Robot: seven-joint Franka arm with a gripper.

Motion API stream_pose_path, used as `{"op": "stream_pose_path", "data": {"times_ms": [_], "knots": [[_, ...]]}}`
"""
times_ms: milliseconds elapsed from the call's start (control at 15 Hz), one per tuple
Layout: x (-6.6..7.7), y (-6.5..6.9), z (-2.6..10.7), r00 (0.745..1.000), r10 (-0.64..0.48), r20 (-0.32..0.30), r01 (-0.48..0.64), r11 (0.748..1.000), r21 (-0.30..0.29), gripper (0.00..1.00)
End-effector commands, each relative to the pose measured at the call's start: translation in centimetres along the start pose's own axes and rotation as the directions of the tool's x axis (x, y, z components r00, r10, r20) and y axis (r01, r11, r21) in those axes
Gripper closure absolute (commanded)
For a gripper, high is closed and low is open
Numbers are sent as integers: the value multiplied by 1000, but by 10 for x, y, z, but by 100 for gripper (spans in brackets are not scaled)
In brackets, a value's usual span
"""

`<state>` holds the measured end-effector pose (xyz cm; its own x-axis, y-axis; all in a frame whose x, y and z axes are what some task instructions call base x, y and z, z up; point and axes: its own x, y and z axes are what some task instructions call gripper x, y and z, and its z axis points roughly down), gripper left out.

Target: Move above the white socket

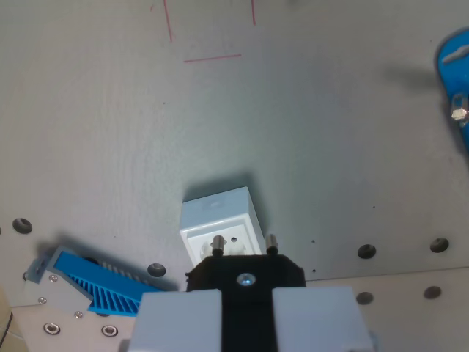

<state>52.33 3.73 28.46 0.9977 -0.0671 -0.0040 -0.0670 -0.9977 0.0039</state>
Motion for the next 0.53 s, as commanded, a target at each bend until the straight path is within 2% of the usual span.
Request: {"op": "stream_pose_path", "data": {"times_ms": [67,533], "knots": [[0,0,0,1000,0,0,0,1000,0,100],[-1,0,1,1000,-7,0,7,1000,0,100]]}}
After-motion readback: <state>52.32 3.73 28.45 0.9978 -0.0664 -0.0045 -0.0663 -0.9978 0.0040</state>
